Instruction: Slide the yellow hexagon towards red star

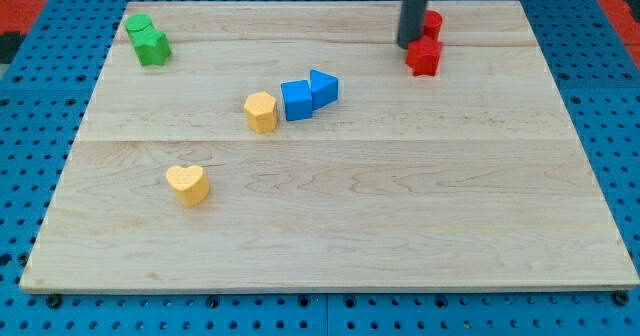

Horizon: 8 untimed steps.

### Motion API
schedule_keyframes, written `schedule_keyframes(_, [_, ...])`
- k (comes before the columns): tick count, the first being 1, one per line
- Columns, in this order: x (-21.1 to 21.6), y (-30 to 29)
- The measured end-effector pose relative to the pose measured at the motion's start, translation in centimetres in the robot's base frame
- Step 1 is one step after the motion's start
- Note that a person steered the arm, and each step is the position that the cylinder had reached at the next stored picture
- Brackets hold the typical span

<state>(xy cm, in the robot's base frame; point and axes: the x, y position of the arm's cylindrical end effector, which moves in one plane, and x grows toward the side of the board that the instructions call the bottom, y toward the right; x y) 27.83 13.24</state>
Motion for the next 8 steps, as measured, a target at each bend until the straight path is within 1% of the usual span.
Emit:
schedule_keyframes(1, [0.8, 0.5])
schedule_keyframes(2, [0.9, -7.4])
schedule_keyframes(3, [1.1, -16.5])
schedule_keyframes(4, [6.7, -19.0])
schedule_keyframes(5, [11.2, -18.3])
schedule_keyframes(6, [11.1, -23.8])
schedule_keyframes(7, [13.1, -25.5])
schedule_keyframes(8, [16.4, -19.0])
